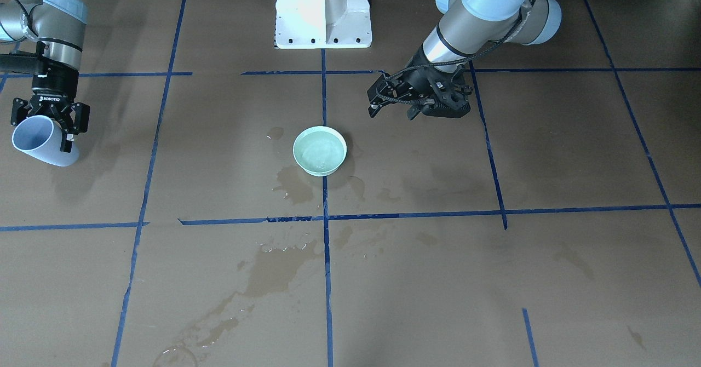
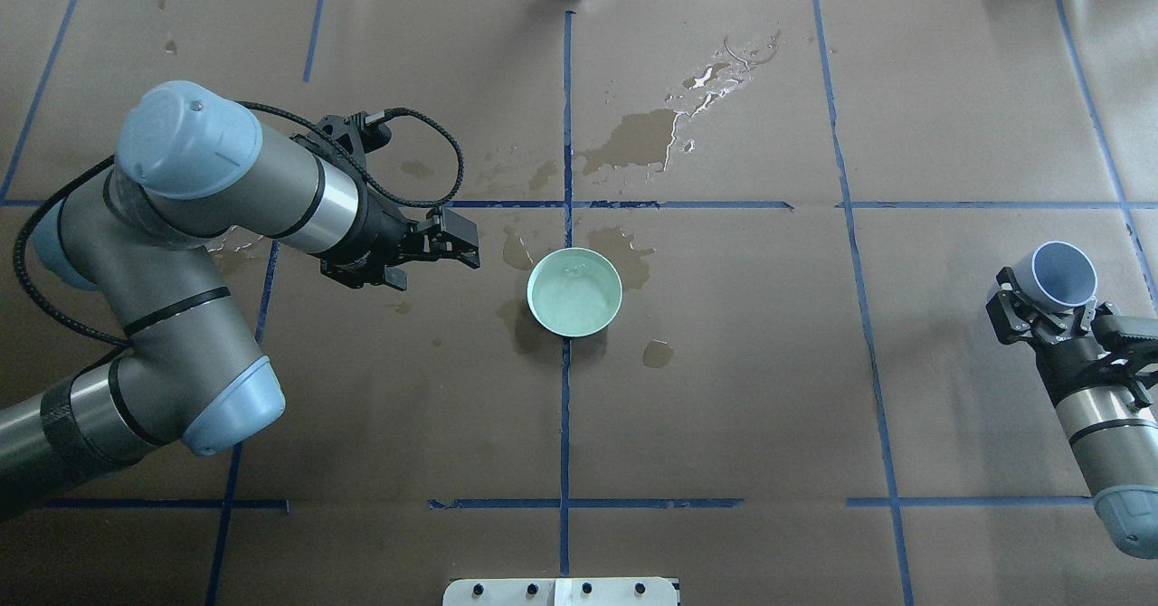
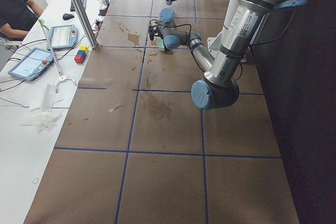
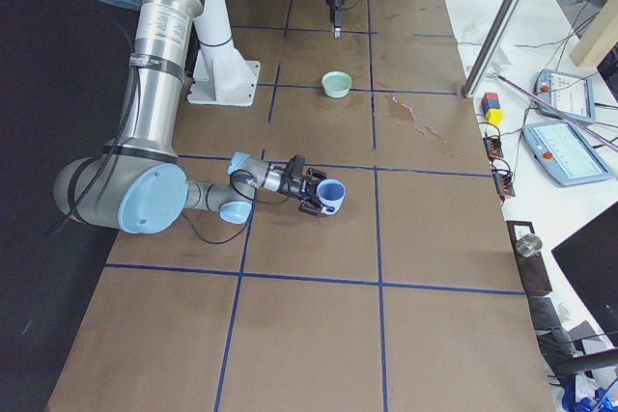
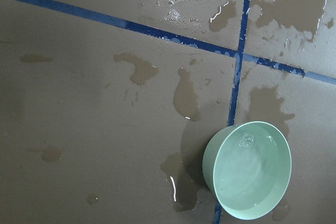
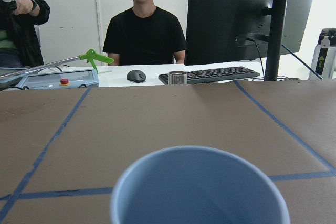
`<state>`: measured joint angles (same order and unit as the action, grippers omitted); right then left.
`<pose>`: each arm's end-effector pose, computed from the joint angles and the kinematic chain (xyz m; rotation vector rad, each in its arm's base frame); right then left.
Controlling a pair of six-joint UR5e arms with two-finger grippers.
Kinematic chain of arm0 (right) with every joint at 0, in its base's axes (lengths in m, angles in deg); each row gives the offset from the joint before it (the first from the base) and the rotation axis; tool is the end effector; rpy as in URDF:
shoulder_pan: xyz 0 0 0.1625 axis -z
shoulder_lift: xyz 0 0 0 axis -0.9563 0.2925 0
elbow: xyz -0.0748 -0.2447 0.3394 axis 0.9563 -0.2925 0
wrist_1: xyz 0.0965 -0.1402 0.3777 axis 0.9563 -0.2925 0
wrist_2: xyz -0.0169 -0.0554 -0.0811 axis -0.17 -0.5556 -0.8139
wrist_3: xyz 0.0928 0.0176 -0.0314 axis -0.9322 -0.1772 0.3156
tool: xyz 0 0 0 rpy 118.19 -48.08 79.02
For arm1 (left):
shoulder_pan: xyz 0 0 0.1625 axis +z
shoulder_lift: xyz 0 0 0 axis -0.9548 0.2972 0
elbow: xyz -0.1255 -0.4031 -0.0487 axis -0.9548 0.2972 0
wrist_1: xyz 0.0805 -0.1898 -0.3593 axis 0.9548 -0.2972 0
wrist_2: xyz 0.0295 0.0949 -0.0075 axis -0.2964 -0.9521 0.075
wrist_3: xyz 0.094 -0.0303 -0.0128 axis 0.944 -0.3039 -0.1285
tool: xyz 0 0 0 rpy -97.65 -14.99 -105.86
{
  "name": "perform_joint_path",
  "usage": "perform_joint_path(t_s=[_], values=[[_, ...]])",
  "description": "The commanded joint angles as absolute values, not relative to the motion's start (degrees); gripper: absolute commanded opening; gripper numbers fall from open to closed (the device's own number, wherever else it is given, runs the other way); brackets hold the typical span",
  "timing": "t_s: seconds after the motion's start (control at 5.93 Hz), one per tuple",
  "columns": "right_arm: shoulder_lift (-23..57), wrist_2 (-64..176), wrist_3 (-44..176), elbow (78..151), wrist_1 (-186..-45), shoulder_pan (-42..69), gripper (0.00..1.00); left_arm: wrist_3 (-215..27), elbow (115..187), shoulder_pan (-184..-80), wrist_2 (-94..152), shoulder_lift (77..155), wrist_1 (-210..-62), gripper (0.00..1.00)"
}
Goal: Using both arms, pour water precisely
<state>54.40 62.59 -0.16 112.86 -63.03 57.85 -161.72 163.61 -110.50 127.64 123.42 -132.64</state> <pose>-0.2825 -0.3042 0.6310 1.1238 -0.5848 0.5760 0.4315 -0.4397 0.2343 -0.0156 1.1837 -0.1712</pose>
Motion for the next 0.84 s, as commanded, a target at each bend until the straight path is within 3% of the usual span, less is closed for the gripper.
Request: perform_joint_path(t_s=[0.0, 0.51, 0.67], values=[[52.67, 63.13, 0.22, 111.02, -62.64, 56.21, 0.04, -161.66, 163.84, -110.5, 127.64, 122.94, -132.64, 1.0], [51.17, 63.58, 0.14, 108.38, -62.3, 55.59, 0.07, -161.66, 163.93, -110.5, 127.64, 123.03, -132.64, 1.0], [51.25, 63.58, 0.31, 108.29, -62.29, 55.5, 0.3, -161.66, 164.02, -110.5, 127.64, 122.94, -132.64, 1.0]])
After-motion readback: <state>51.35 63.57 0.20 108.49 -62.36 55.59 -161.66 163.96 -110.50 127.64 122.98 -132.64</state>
